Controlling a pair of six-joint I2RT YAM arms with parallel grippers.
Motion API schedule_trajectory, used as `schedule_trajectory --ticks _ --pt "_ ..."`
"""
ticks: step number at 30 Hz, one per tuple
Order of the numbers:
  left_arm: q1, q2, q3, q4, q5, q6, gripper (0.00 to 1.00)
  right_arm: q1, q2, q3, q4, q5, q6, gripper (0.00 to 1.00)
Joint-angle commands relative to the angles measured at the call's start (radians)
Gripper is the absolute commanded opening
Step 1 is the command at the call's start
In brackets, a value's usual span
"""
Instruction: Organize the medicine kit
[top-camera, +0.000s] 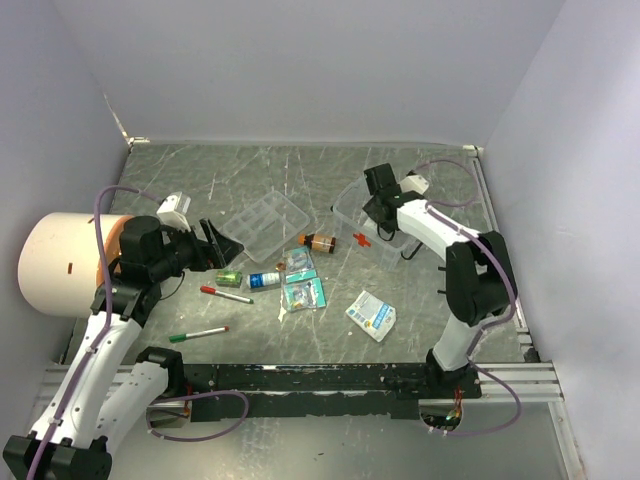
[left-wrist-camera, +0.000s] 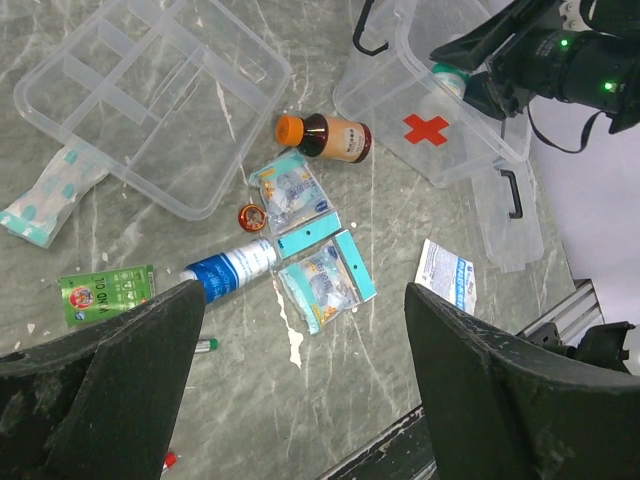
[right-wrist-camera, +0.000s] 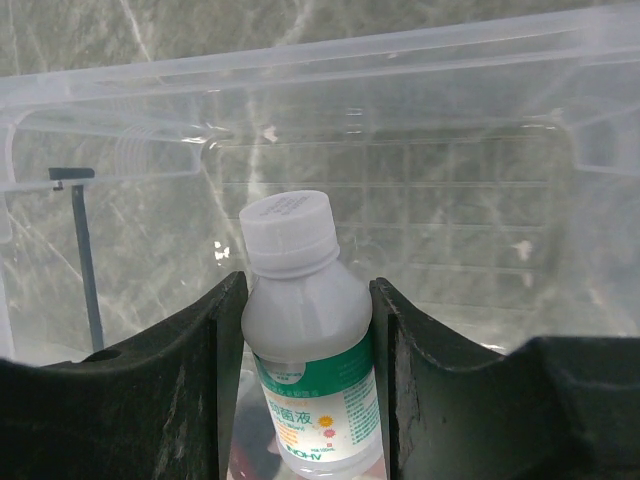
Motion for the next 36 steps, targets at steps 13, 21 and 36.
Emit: schedule_trajectory --ticks 13,21,36 --pt "-0.007 0.016 0.009 -0.018 -0.031 0.018 0.92 0.019 0.182 0.095 0.108 -0.112 0.171 0.36" --pt "-0.007 0.020 0.009 -0.020 -0.031 0.019 0.91 0.030 0.230 0.114 0.133 -0.158 0.200 0.44" --pt "-0.007 0.011 0.008 -0.017 -0.028 0.021 0.91 0.030 0.176 0.048 0.222 -0.276 0.183 0.60"
